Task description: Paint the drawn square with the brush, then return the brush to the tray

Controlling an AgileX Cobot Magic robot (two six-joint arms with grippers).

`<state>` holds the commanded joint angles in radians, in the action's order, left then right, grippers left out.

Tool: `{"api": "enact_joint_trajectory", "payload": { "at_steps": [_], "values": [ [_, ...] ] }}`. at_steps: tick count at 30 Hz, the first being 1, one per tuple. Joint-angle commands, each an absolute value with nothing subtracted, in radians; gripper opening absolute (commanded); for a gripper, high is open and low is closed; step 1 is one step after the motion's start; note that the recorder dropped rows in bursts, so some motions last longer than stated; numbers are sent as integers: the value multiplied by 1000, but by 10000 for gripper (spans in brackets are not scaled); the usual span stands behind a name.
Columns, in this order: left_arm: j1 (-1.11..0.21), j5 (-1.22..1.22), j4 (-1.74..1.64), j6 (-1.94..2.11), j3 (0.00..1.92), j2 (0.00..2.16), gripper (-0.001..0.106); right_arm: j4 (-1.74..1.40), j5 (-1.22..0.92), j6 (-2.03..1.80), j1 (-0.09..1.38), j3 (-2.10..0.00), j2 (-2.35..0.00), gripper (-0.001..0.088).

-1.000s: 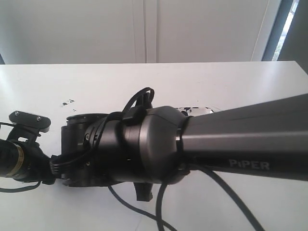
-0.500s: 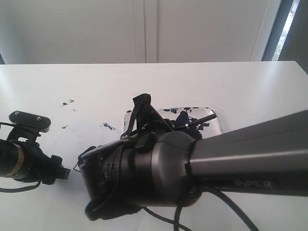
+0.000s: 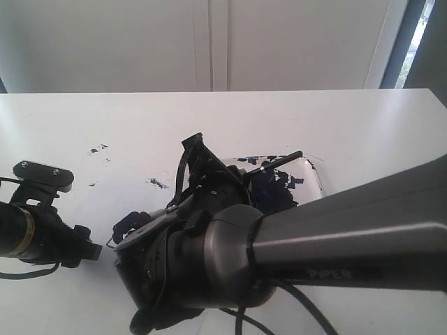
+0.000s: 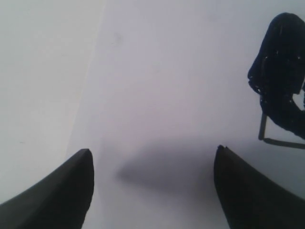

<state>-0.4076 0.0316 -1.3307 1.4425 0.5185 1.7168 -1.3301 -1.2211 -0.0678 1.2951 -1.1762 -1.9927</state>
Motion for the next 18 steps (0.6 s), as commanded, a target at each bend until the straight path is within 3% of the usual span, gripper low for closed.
{"api": "enact_joint_trajectory", "payload": {
  "at_steps": [18],
  "values": [
    [-408,32,-1331,1443,519,1717,749,-1294,-1221,-50,1350,-1176,-2014,0]
  ]
}}
